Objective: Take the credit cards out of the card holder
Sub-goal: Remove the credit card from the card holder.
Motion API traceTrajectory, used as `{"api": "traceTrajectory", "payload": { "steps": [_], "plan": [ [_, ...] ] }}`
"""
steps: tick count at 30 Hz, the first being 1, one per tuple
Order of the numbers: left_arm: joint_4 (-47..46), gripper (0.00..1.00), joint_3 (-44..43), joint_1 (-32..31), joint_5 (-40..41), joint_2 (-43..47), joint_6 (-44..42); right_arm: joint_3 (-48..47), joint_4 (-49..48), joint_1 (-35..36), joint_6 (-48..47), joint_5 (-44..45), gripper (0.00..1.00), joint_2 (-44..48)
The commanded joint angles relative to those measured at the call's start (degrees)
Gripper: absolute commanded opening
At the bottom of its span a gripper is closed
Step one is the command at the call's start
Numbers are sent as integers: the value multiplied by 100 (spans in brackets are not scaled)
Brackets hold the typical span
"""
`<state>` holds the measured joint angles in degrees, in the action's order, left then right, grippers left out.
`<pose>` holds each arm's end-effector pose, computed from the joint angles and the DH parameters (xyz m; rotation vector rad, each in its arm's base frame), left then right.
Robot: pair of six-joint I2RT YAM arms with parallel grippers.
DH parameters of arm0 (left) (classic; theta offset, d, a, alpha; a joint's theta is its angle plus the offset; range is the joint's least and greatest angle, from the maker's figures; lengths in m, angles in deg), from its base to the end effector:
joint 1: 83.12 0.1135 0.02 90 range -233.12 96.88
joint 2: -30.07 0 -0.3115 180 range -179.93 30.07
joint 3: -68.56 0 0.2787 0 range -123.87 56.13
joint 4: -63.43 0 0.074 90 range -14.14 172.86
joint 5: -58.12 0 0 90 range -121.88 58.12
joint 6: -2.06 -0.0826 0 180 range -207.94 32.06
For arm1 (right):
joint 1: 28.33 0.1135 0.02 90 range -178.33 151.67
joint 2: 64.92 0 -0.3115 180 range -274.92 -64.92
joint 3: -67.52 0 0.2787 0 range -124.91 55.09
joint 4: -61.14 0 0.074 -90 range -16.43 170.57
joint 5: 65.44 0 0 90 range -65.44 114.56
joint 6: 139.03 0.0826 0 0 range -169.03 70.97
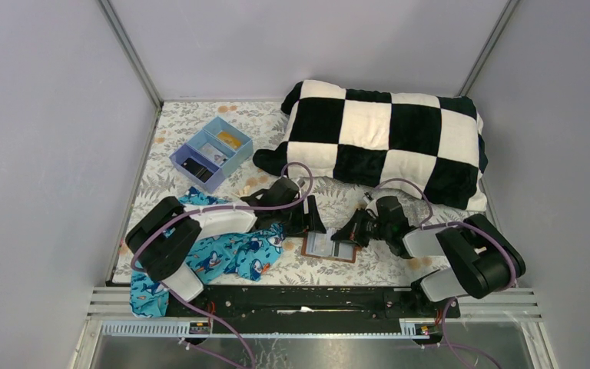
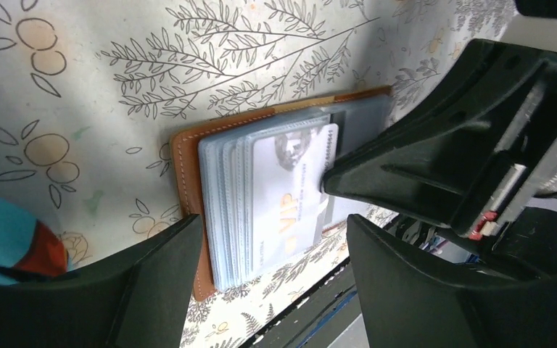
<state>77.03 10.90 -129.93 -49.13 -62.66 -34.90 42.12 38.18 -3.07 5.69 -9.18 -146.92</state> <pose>0.2312 -0.2821 0.1497 0.0075 2.7119 -1.0458 0.2055 0.1477 0.1103 0.2313 2.4013 1.3731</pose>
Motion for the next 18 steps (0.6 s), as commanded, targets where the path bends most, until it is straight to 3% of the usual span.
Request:
{"api": "traceTrajectory", "payload": {
  "steps": [1,11,18],
  "plan": [
    [-92,78,109,-42,224,498,-141,-211,12,-77,-269,-251,0,-213],
    [-1281,77,193,-209,-453,5,187,-228,-182,-136,-318,-407,0,-489],
    [-1057,77,89,-223,-259,-204,130,-231,-235,-157,-330,-507,0,-562]
  ]
}}
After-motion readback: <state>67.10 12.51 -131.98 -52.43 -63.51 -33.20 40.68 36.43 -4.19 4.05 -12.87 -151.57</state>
